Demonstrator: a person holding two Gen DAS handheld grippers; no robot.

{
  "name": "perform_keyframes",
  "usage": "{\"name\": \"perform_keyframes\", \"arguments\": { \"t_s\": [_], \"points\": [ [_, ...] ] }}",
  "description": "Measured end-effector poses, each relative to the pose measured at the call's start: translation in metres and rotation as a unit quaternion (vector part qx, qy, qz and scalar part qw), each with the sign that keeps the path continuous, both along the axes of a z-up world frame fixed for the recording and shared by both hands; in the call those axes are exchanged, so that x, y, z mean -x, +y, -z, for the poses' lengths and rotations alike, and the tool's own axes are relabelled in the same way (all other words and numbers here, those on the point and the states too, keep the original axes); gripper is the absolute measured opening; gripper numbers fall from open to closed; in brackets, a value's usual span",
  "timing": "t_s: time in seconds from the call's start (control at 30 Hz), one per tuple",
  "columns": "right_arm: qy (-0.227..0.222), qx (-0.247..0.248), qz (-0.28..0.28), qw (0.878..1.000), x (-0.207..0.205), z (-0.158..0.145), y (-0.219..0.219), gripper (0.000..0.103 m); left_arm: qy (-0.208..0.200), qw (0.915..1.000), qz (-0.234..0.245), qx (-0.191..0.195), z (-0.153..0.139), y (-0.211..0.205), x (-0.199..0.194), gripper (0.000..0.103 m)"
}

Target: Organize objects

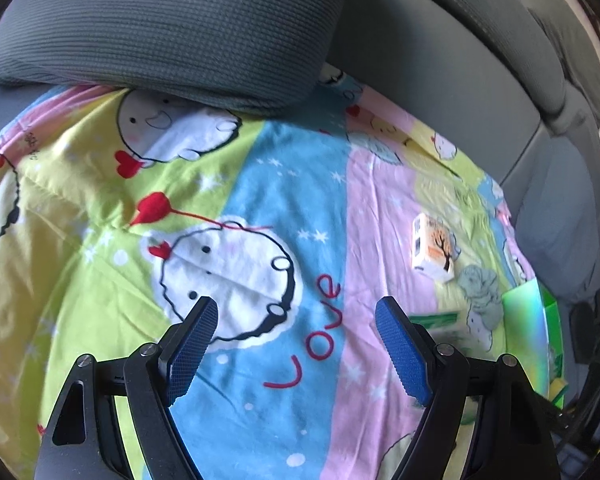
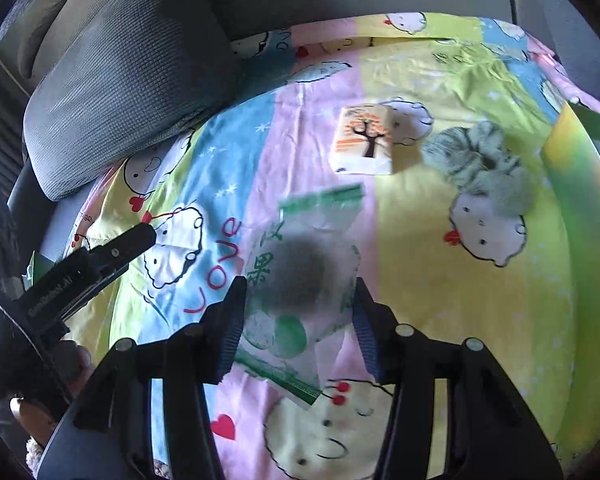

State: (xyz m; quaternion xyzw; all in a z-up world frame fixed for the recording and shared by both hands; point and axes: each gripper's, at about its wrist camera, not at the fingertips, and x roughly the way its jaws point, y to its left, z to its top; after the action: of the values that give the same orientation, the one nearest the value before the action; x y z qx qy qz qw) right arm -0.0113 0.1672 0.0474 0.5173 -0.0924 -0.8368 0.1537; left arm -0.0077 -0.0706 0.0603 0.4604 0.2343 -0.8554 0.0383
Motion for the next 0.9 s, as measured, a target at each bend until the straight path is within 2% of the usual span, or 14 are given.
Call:
{"name": "perform_keyframes", "arguments": {
  "t_s": [0.13, 0.27, 0.37, 0.43, 0.57, 0.63, 0.9],
  "points": [
    [0.014, 0.0, 0.021, 1.0, -0.003, -0.007, 0.017, 0.061, -0.009, 0.9999, 0.008, 0.004, 0.004, 0.007, 0.003, 0.082],
    [0.044, 0.02, 0.019, 0.999, -0.012, -0.023, 0.029, 0.062, -0.008, 0.9995, 0.029, 0.001, 0.003, 0.017, 0.003, 0.082],
    [0.083, 0.041, 0.01, 0.996, -0.023, -0.041, 0.037, 0.065, -0.007, 0.9991, 0.043, -0.001, 0.003, 0.029, 0.003, 0.082],
    [0.114, 0.073, -0.007, 0.991, -0.033, -0.054, 0.043, 0.07, -0.006, 0.9986, 0.052, -0.001, 0.002, 0.04, 0.003, 0.082],
    [0.139, 0.106, -0.036, 0.984, -0.046, -0.067, 0.05, 0.074, -0.007, 0.9973, 0.073, 0.009, 0.003, 0.06, 0.005, 0.082],
    [0.139, 0.099, -0.038, 0.985, -0.047, -0.068, 0.05, 0.081, -0.011, 0.9961, 0.087, 0.01, 0.006, 0.07, 0.007, 0.082],
    [0.066, 0.094, 0.012, 0.993, -0.025, -0.033, 0.066, 0.082, -0.022, 0.9902, 0.137, 0.019, 0.011, 0.1, 0.005, 0.082]
  ]
}}
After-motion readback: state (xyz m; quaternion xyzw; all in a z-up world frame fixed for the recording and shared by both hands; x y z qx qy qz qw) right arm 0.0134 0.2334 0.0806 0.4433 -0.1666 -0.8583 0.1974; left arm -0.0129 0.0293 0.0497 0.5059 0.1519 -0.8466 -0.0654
